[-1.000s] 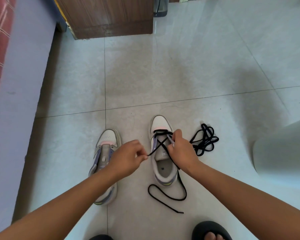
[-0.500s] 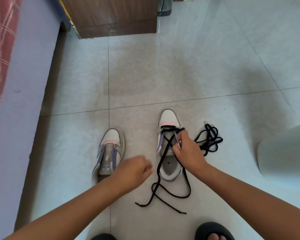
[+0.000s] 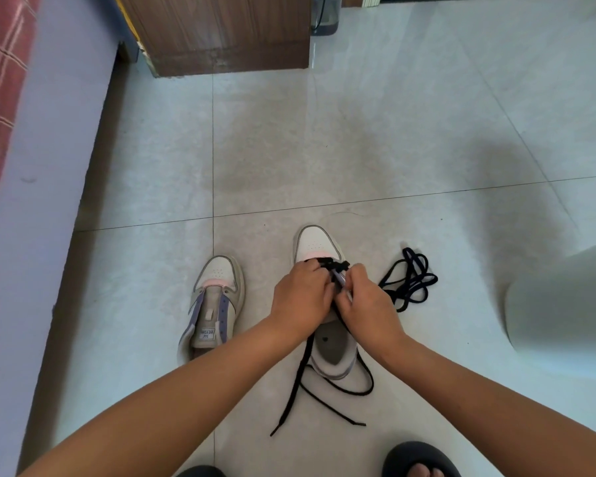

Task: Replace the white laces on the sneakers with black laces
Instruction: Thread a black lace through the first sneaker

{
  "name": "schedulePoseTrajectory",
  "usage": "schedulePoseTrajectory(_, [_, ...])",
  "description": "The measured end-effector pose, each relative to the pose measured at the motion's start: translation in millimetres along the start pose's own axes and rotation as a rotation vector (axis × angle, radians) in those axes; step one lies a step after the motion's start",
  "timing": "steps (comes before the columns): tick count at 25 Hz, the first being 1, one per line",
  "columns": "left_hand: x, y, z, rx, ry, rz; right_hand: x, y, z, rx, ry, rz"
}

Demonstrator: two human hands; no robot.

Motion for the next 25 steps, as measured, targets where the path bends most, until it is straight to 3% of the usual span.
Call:
schedulePoseTrajectory(5, [4, 40, -21, 0.169, 0.047, 0.212, -10, -3, -18, 0.11, 0.081, -0.064])
schedulePoseTrajectory(9, [8, 72, -32, 0.175, 0.168, 0.324, -11, -6, -32, 0.202, 0.029, -0.05])
schedulePoseTrajectory(13, [13, 110, -31, 0.02, 0.297, 0.547, -1, -16, -48, 0.248, -0.009, 0.072])
schedulePoseTrajectory(16, [2, 127, -17, -0.163, 0.091, 0.746, 5, -20, -57, 0.288, -0.043, 0.12])
schedulePoseTrajectory(18, [-4, 114, -17, -0.145, -0.053, 0.673, 4, -19, -58, 0.293, -0.028, 0.106])
schedulePoseTrajectory(21, [13, 68, -39, 0.089, 0.08, 0.369, -3, -16, -55, 0.31, 0.001, 0.046])
schedulePoseTrajectory(25, [40, 15, -47, 0.289, 0.102, 0.14, -14, -9, -47, 0.326, 0.09, -0.051])
Point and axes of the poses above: each hand's wrist, its own y-axis away from the middle knuckle, its own z-axis out of the palm, x = y × z, the point moved 2 cm from there along -y, towards the middle knuckle, and after that the axes turned 9 degrees about y, right-handed, at the moved point
